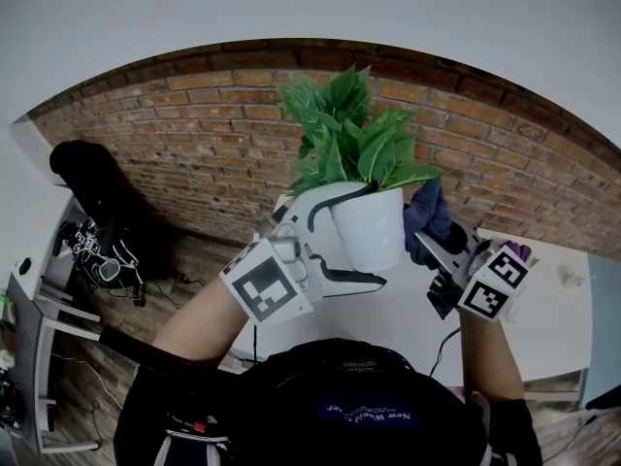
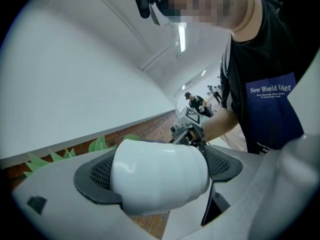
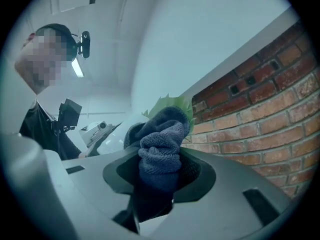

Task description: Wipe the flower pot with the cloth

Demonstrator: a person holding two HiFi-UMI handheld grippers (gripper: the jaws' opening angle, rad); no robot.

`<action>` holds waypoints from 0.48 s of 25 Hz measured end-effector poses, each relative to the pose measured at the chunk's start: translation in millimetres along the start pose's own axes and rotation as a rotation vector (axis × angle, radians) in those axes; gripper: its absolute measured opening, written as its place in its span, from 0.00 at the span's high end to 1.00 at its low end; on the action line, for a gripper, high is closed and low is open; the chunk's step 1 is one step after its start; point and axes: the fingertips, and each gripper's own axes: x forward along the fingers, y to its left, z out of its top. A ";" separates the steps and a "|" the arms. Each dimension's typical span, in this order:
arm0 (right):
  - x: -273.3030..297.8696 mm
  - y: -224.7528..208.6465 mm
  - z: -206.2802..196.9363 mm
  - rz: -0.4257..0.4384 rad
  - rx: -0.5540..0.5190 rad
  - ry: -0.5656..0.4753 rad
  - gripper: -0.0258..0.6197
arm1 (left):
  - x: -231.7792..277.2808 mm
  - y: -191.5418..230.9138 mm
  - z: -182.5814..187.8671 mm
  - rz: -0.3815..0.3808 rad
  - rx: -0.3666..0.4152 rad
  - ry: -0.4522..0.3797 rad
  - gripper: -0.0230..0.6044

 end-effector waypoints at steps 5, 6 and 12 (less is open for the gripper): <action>5.2 0.9 -7.6 0.035 0.081 0.008 0.75 | -6.3 0.2 18.4 -0.025 -0.026 -0.078 0.11; 4.8 1.4 -7.8 0.048 0.110 -0.002 0.75 | -5.8 -0.1 18.5 -0.028 -0.036 -0.082 0.11; -2.4 3.3 1.1 0.082 0.178 -0.058 0.75 | 3.0 -5.8 2.0 -0.038 -0.136 -0.039 0.11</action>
